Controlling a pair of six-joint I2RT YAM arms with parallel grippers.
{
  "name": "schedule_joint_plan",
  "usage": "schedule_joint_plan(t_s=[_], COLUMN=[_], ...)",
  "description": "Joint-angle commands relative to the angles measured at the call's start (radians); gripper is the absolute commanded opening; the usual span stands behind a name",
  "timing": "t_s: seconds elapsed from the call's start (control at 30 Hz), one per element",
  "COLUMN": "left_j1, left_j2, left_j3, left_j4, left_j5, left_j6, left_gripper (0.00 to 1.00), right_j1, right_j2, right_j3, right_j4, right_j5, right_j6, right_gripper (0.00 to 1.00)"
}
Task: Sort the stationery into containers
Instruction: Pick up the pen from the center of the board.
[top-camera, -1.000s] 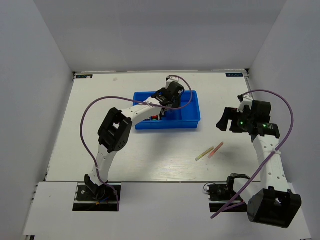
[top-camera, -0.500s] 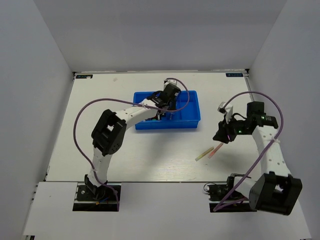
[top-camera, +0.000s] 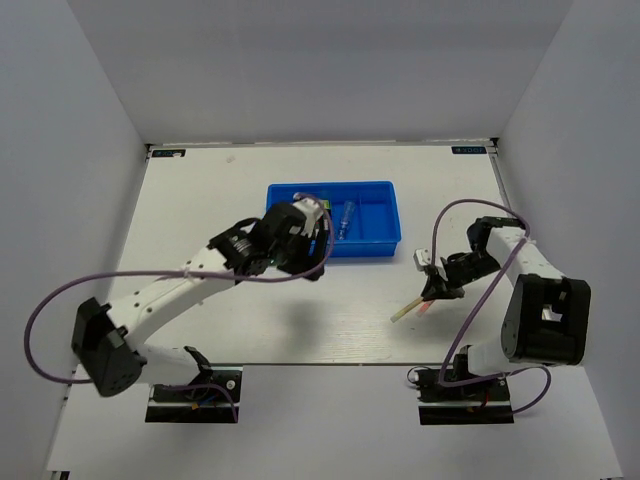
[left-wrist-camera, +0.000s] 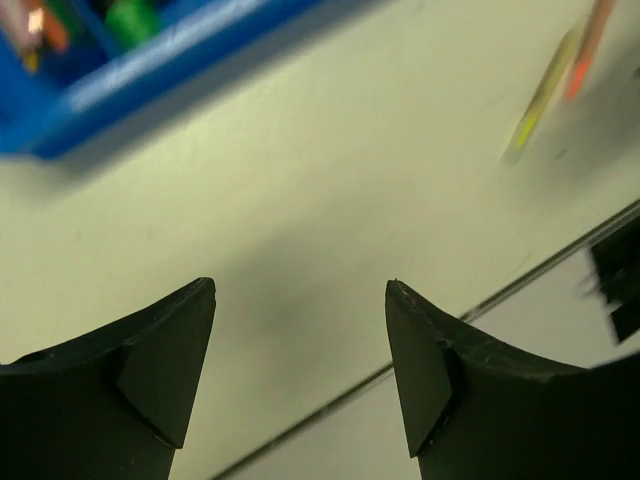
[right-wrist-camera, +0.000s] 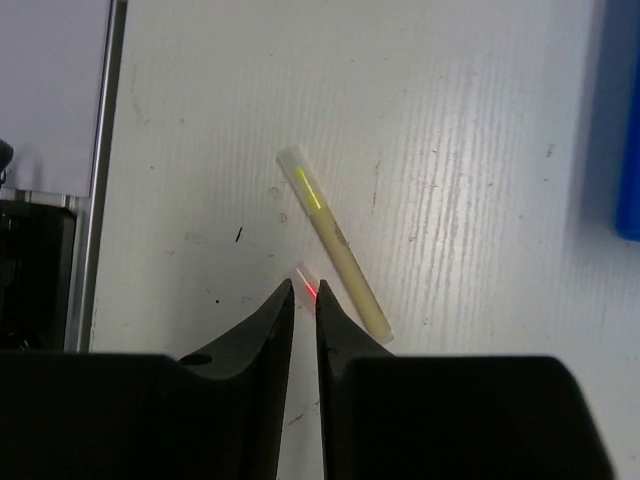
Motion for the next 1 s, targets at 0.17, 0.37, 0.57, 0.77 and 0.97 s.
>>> schedule_joint_plan(t_s=[0.17, 0.37, 0.57, 0.77, 0.97], left_j1=[0.019, 0.031, 0.036, 0.050, 0.070], left_j2=[-0.316, -0.437, -0.493, -0.502, -0.505], left_j3=[-0.271, -0.397, -0.435, -0.451, -0.463], left_j4=[-0.209, -0.193, -0.192, -0.190, -0.182], left_j5=[-0.047, -0.046, -0.046, -0.034, -0.009], left_j6=[0.068, 0.039, 0.031, 0.037, 0.043], left_gripper=[0.82, 0.82, 0.82, 0.82, 0.82], right_j1=[0.064, 0.135, 0.185, 0.218, 0.238], right_j2=[0.091, 0.100, 0.109, 0.122, 0.139], right_j3=[-0.031, -0.079, -0.093, -0.088, -0.122], right_j4=[0.094, 0.255, 0.349, 0.364, 0.407], right_j5=[0.105, 0.146, 0.175, 0.204, 0.256], right_j6=[-0.286, -0.240, -0.185, -0.177, -0.166], right_gripper=[0.18, 0.19, 0.22, 0.27, 0.33])
